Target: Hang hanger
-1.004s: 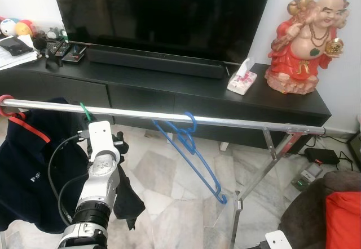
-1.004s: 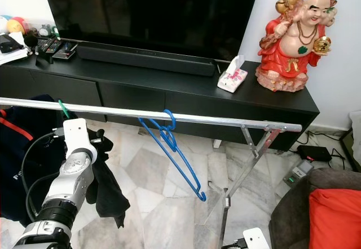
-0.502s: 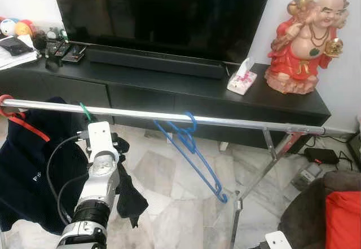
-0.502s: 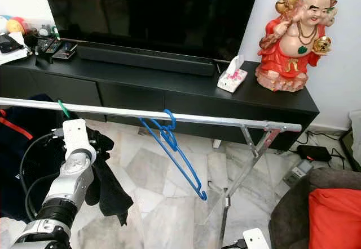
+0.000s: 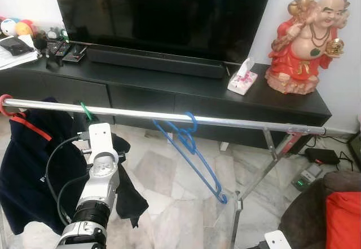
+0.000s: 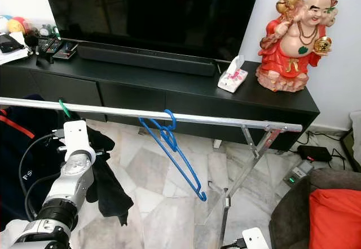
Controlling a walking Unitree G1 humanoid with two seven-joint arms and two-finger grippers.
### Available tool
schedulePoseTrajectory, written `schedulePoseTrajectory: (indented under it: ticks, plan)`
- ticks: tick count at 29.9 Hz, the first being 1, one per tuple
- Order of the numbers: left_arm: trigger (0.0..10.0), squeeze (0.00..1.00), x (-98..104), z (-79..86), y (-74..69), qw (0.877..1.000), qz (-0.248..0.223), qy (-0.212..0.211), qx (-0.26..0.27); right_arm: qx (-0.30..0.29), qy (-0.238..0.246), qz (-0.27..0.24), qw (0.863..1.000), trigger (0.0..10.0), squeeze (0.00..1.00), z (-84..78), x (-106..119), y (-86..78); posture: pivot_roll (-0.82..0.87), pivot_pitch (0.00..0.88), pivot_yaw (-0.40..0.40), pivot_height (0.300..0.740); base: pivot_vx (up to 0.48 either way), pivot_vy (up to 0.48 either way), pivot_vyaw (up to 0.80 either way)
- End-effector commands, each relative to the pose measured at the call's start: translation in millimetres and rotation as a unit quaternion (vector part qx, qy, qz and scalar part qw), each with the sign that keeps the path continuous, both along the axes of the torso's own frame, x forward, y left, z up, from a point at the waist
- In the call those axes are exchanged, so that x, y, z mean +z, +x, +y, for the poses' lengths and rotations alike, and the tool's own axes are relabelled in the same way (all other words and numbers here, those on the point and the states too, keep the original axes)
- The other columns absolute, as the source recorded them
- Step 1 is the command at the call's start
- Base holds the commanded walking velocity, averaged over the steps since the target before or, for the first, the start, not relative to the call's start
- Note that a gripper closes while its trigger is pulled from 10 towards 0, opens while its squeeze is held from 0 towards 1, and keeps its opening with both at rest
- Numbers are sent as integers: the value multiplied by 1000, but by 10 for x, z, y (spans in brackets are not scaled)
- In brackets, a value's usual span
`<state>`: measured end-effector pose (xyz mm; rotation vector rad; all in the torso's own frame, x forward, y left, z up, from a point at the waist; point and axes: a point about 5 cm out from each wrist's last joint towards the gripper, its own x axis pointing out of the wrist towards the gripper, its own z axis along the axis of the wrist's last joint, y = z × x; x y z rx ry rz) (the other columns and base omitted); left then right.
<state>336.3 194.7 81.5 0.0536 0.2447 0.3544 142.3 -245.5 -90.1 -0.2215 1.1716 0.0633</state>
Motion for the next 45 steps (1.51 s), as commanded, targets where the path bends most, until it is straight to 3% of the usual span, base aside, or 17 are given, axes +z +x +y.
schedulePoseTrajectory:
  ticks: [1,14,19,27,28,29,30,31,36,45]
  plan:
    - [0,0,24,-64,28,1000,-4,9,-12,-4,-1,-5,1000,10000,0,-20,15,24,38,0,-102,740,0,0,0]
    - [0,0,114,-64,0,999,-31,37,-23,-9,1,-7,1000,10000,0,-13,15,30,48,0,-106,740,0,0,0]
    - [0,0,219,-90,-121,994,-67,68,-57,-15,1,-9,1000,10000,0,-8,13,30,60,0,-102,740,0,0,0]
    - [0,0,222,-43,-480,987,-91,99,-92,-54,9,-20,998,10000,0,3,7,26,81,0,-86,740,0,0,0]
    - [745,0,212,-42,-510,986,-89,100,-98,-58,11,-21,998,10000,0,7,5,26,81,0,-86,740,0,0,0]
    - [9294,0,195,-40,-578,984,-92,105,-115,-66,15,-24,997,10000,0,25,3,34,87,0,-79,740,0,0,0]
    - [9294,0,197,-33,-596,983,-92,107,-120,-68,16,-26,997,10000,0,35,3,40,90,0,-74,740,0,0,0]
    - [10000,0,191,-27,-638,982,-94,107,-126,-69,18,-27,997,10000,0,51,1,45,95,0,-72,740,0,0,0]
    - [10000,0,214,-3,-766,978,-110,113,-136,-79,23,-35,996,10000,0,108,-5,71,109,0,-56,740,0,0,0]
    - [10000,0,282,10,-861,975,-123,122,-139,-79,30,-44,995,10000,0,173,7,143,137,0,-42,740,0,0,0]
